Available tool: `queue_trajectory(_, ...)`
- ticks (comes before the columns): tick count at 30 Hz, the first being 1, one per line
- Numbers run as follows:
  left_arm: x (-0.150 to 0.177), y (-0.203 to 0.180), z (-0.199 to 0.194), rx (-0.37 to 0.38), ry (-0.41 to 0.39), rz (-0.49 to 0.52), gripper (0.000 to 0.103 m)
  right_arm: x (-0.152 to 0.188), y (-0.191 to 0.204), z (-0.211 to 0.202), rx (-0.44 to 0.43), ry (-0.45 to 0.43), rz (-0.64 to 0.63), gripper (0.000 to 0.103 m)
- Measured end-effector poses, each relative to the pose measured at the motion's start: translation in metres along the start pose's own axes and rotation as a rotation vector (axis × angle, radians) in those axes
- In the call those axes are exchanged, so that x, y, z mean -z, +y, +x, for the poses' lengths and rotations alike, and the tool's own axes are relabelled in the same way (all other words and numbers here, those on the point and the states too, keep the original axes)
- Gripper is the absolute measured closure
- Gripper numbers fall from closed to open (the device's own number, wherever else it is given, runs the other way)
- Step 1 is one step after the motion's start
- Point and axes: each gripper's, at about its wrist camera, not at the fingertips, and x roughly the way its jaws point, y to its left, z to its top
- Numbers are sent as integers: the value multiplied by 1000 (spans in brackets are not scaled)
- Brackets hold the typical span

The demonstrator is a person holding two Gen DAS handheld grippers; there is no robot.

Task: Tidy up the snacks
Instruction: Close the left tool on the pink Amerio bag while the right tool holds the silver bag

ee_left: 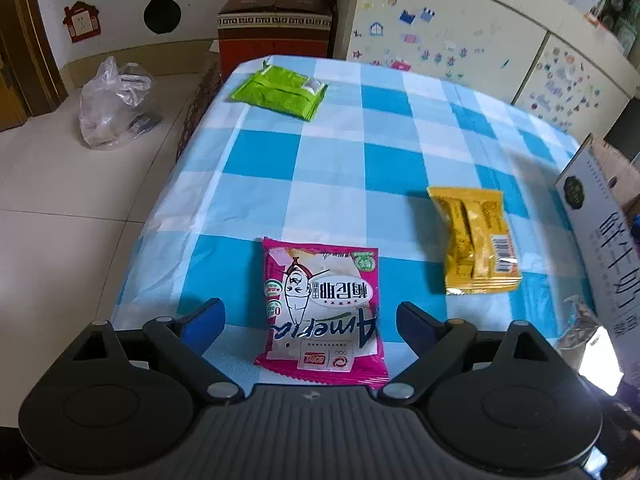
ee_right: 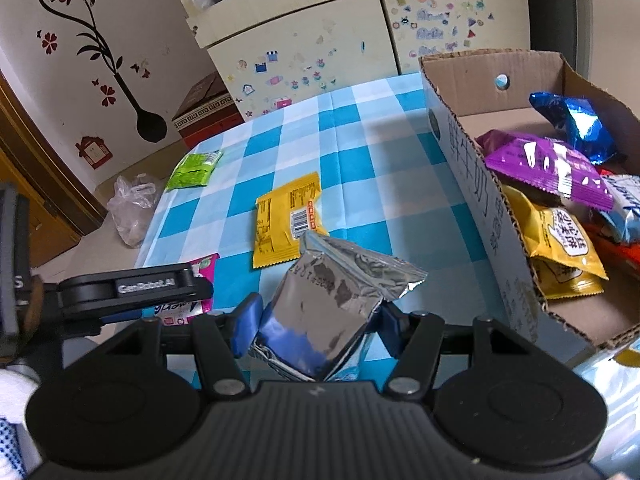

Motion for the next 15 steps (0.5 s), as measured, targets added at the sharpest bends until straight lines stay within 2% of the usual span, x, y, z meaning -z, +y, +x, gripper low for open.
queue_trajectory(1, 1, -1, 3, -2, 10, 10, 15, 0, 0, 1, 1, 1, 2, 42)
queue_trajectory(2, 3, -3, 3, -13, 7, 25, 16, 0, 0, 2, 1, 2, 5, 42)
queue_trajectory(4, 4, -7, 0, -8, -18, 56, 36, 0, -1, 3, 0, 4, 9, 42)
queue_trajectory(6, 3, -4, -4, 26, -23, 38, 44, 0, 0, 3, -3, 3, 10, 42)
queue_trajectory(8, 3, 0, -8, 37, -29, 4, 45, -1, 1, 1, -10, -2, 8, 42)
queue_trajectory(15, 1, 3, -28, 50, -89, -13, 45, -3, 1, -7, -30, -20, 8, 42)
